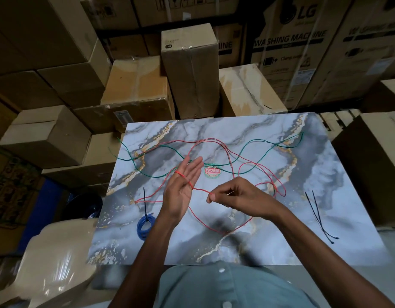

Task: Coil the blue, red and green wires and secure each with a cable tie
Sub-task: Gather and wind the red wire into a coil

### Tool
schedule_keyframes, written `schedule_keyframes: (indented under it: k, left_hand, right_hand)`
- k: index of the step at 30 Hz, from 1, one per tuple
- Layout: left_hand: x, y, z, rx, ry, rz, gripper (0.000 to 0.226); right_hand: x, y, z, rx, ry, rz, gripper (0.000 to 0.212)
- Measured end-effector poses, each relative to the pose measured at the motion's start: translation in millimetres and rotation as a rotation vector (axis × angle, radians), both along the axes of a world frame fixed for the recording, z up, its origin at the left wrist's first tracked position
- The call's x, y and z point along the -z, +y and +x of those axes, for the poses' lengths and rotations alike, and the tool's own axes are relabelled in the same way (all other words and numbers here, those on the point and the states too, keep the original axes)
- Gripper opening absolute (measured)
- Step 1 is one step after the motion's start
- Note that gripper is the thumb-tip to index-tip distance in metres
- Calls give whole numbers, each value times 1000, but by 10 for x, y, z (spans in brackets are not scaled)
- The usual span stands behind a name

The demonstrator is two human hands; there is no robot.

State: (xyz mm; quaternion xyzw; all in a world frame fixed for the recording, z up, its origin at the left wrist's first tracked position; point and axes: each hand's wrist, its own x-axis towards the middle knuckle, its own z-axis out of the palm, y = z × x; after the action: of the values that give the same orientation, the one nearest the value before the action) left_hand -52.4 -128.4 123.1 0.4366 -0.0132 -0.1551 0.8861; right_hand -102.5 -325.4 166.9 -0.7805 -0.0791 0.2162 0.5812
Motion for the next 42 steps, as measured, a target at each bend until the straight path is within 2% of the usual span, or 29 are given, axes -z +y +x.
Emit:
schedule_keyframes:
  k: [4, 7, 9, 12, 18, 21, 24, 31, 36, 39, 42]
  left_hand:
    - [59, -45, -35, 23, -49, 97, 73]
    - [122, -69, -77, 59, -71, 183, 70]
    - [154, -74, -117, 82, -74, 229, 63]
    - [113, -101, -193, 116, -106, 273, 51]
    - [86, -193, -347, 195, -111, 347, 44]
    - [92, -219, -394, 242, -82, 385, 52]
    - [63, -216, -423, 358, -151, 417, 49]
    - [-126, -192, -444, 443, -146, 335, 46]
    - [-228, -209, -459, 430, -113, 203, 44]
    - [-266, -229, -448, 405, -111, 120, 51]
    - [-300, -223, -391, 292, -105, 57, 55]
  right_hand:
    - [-103, 35, 53, -145, -73, -187, 17]
    - [-186, 59, 76, -249, -170, -326, 27]
    - [-268, 50, 108, -266, -213, -383, 20]
    - [-332, 16, 188, -221, -233, -378, 12]
    - [-387, 3, 331, -203, -269, -330, 13]
    - [-413, 36, 395, -228, -254, -291, 20]
    - [-436, 56, 484, -234, -266, -266, 21]
    - [-144, -46, 638, -103, -116, 52, 20]
    - [292, 23, 534, 65, 106, 325, 31]
    - [527, 127, 367, 165, 287, 562, 22]
    - [653, 221, 211, 191, 393, 546, 27]
